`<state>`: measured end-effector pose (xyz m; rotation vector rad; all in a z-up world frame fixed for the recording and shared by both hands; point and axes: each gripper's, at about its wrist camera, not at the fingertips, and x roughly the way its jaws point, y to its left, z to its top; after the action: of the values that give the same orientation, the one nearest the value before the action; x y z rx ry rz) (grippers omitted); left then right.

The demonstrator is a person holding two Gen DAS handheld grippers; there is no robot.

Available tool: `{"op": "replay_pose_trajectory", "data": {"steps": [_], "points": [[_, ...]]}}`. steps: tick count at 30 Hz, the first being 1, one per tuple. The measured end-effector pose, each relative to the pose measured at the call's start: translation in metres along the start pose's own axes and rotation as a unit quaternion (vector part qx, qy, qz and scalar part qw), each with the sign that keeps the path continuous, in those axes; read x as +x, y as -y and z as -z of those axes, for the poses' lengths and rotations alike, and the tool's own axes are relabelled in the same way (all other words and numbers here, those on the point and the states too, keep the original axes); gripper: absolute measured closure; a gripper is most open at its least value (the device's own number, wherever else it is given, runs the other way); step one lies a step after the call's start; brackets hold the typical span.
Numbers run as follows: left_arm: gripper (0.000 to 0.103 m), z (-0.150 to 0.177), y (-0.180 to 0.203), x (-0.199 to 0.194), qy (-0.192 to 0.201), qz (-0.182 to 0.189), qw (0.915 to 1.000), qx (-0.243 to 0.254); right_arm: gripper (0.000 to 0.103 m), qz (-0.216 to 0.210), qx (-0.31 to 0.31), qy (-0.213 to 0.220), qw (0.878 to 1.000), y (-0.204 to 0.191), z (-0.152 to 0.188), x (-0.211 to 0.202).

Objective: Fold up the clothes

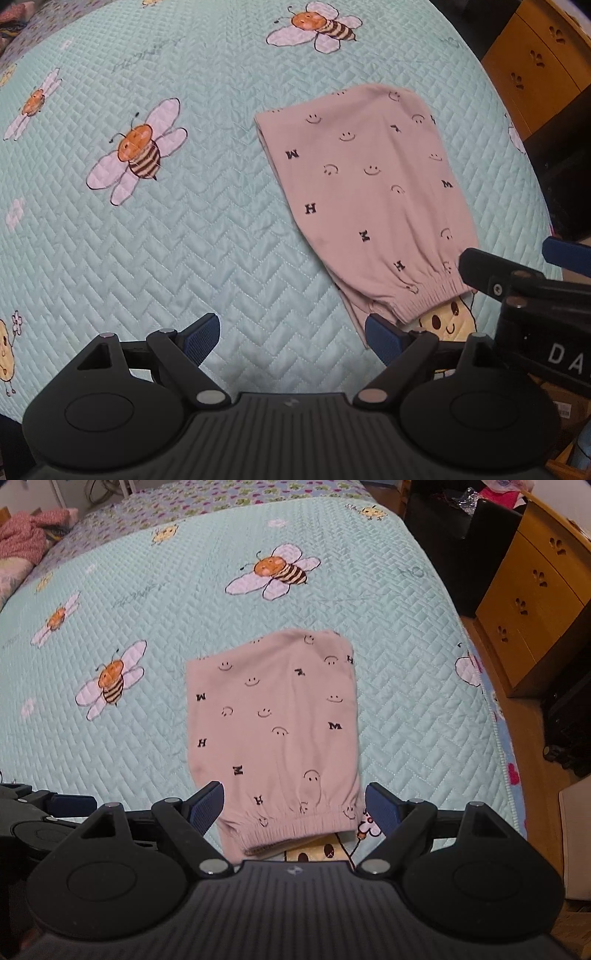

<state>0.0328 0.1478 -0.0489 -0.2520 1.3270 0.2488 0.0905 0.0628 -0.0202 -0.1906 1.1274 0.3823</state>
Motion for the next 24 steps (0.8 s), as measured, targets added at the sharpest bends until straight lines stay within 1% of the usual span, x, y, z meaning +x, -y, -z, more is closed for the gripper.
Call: {"op": "replay_pose_trajectory", "data": {"steps": [12, 20, 24], "points": [[0.014, 0.0, -0.005, 0.01, -0.016, 0.011, 0.9998, -0.007, 0.019, 0.001, -0.013, -0.023, 1.0, -0.009, -0.003, 0.011], [0.014, -0.001, -0.016, 0.013, -0.021, 0.018, 0.9996, -0.01, 0.019, -0.009, -0.014, -0.025, 1.0, -0.021, -0.004, 0.016], [0.014, -0.002, -0.023, 0.012, -0.018, 0.033, 0.9992, -0.016, 0.019, -0.014, -0.009, -0.025, 1.0, -0.024, -0.004, 0.018]]}}
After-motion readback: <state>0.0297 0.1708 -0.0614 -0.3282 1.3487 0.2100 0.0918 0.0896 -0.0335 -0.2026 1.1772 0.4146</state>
